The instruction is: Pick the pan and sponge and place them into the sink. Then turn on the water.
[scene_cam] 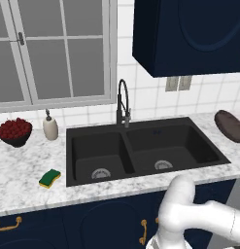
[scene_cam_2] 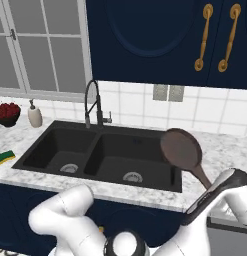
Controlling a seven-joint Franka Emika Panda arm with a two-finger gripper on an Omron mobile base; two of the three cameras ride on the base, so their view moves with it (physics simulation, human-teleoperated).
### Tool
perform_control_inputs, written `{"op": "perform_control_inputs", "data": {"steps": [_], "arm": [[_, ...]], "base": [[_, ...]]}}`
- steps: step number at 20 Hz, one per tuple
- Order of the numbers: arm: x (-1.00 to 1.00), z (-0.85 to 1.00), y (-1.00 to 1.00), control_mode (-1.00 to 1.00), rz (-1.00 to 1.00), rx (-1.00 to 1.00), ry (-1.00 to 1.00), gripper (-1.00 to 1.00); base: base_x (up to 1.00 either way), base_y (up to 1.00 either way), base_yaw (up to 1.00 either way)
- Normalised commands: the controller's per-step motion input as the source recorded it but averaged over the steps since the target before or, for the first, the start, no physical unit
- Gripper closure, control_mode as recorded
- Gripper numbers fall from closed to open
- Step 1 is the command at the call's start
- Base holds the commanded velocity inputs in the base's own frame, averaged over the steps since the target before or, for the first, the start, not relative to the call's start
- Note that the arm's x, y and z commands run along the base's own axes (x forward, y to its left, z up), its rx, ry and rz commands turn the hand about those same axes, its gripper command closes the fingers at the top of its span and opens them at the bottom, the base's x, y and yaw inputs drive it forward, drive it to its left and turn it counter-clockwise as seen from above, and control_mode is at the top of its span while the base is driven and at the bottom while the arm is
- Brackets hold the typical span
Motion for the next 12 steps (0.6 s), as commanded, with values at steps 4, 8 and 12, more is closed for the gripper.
{"op": "perform_control_inputs", "data": {"steps": [4, 8, 12], "arm": [[0.00, 0.03, 1.00, -1.00, -0.07, -0.30, 0.03, 1.00], [0.21, 0.00, 1.00, -1.00, -0.12, -0.26, 0.14, 1.00], [0.43, 0.04, 1.00, -1.00, -0.14, -0.25, 0.32, 1.00]], "base": [[0.00, 0.00, 0.00], [0.00, 0.00, 0.00], [0.00, 0.00, 0.00]]}}
